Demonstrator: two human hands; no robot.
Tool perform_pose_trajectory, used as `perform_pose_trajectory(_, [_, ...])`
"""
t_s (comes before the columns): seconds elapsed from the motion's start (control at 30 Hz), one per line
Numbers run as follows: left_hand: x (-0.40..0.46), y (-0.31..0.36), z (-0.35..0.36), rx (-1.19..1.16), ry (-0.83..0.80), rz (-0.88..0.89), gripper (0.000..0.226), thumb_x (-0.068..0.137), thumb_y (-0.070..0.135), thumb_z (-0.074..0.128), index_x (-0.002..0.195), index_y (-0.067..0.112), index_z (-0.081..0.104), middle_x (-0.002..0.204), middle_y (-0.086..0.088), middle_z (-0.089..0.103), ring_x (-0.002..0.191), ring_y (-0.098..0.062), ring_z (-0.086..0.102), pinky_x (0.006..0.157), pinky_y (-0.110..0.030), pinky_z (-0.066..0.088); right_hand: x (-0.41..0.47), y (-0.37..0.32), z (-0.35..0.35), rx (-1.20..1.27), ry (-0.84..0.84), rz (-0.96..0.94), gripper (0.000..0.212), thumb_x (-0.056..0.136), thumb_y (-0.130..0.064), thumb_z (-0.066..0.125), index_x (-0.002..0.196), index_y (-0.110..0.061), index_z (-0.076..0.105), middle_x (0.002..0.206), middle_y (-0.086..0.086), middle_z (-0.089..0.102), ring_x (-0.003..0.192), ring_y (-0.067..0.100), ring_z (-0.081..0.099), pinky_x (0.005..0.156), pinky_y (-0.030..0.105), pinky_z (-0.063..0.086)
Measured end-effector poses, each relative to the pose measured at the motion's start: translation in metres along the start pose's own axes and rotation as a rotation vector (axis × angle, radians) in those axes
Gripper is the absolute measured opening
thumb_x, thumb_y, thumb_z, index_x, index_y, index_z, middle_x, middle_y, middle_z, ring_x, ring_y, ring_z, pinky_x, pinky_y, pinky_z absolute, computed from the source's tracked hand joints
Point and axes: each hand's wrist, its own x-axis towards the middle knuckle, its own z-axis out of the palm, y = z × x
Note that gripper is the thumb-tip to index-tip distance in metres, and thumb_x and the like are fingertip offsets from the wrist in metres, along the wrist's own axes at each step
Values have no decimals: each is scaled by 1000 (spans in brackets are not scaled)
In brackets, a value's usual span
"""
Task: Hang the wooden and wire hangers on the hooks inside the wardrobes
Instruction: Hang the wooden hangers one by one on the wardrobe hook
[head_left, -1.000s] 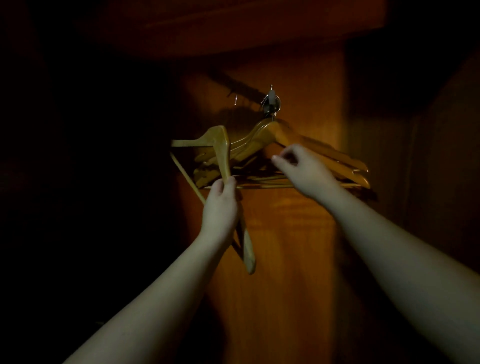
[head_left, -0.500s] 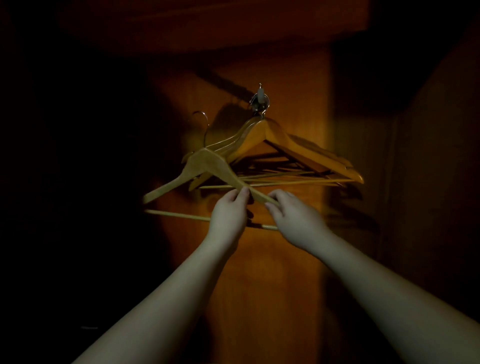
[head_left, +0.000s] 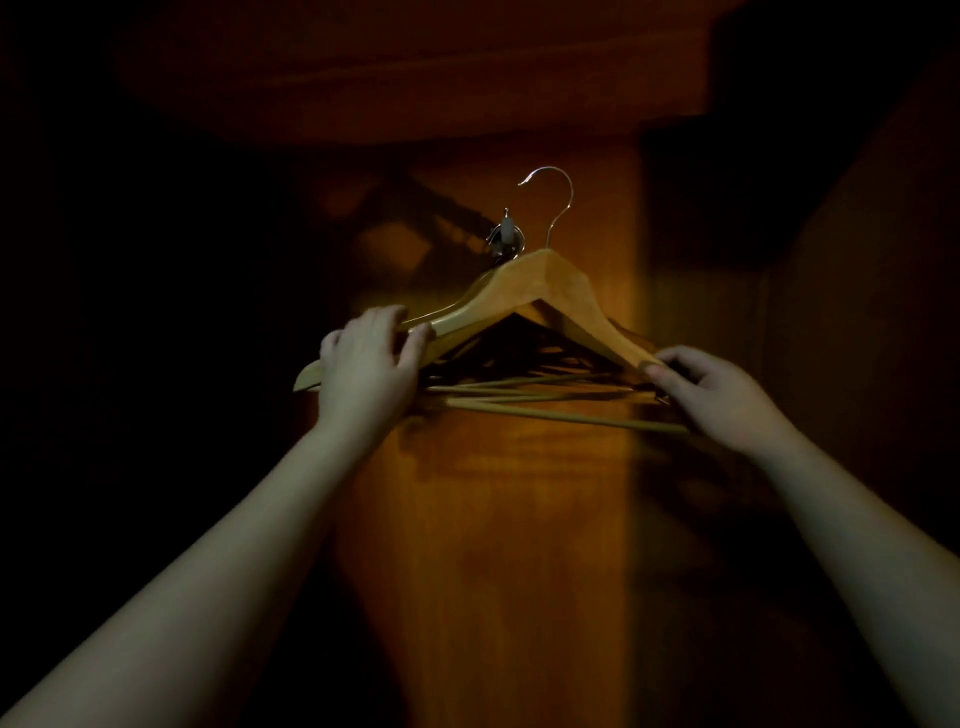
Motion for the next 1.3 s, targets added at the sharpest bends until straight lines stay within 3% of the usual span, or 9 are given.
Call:
perform_pose_trajectory(0.07, [7, 3, 6, 14, -93, 15, 42, 99, 49, 42, 127, 22, 58, 116, 5, 63, 105, -17, 58, 90, -38, 46, 7, 5, -4, -17, -11, -3, 17, 97, -33, 53, 102, -23, 66, 88, 3, 64, 79, 18, 58, 68, 28, 41])
perform_pose_trajectory(0.17, [14, 3, 15, 10, -137, 71, 35, 99, 47, 43, 120, 24, 60, 106, 5, 62, 91, -11, 57, 73, -28, 47, 20, 17, -6, -30, -17, 25, 15, 97, -35, 54, 98, -26, 66, 85, 2, 64, 78, 18, 58, 68, 29, 41])
perform_pose_trajectory(0.3, [22, 4, 24, 29, -196, 84, 34, 100, 39, 47, 128, 22, 56, 119, 1, 61, 104, -16, 58, 82, -29, 46, 38, 31, -6, -37, -22, 68, 15, 96, -38, 55, 89, -29, 64, 73, -5, 60, 65, 12, 55, 63, 28, 40])
perform_pose_trajectory(0.53, [41, -10, 41, 18, -153, 100, 37, 100, 37, 47, 128, 17, 59, 117, -2, 56, 103, -21, 56, 80, -34, 49, 67, 26, -5, -143, -56, 64, 23, 96, -45, 54, 98, -26, 66, 86, 4, 65, 75, 19, 59, 66, 32, 43])
perform_pose_trajectory(0.67, [35, -21, 53, 37, -132, 68, 36, 100, 34, 47, 127, 15, 60, 115, -5, 55, 105, -21, 53, 80, -30, 45, 72, 20, 2, -196, -69, 43, 19, 96, -45, 53, 99, -30, 63, 93, -1, 63, 83, 16, 58, 65, 30, 42])
perform_pose_trajectory(0.9, [16, -30, 63, 78, -135, 9, 35, 101, 34, 43, 130, 19, 56, 118, -2, 53, 108, -18, 50, 85, -32, 47, 70, 25, 17, -219, -88, 21, 22, 96, -45, 53, 99, -27, 64, 91, 7, 65, 82, 24, 61, 65, 36, 44])
perform_pose_trajectory(1.13, [10, -35, 76, 68, -118, 1, 25, 100, 35, 46, 114, 20, 59, 111, 1, 55, 107, -17, 51, 81, -27, 41, 75, 29, 29, -308, 27, -5, 23, 96, -46, 54, 94, -24, 60, 79, 0, 60, 72, 23, 59, 56, 33, 41])
perform_pose_trajectory(1.3, [10, -34, 83, 104, -94, -18, 28, 99, 35, 49, 118, 18, 59, 116, -2, 56, 109, -18, 50, 86, -32, 46, 83, 32, 33, -486, 77, -15, 34, 95, -54, 48, 93, -23, 59, 86, -3, 56, 77, 16, 55, 63, 34, 47])
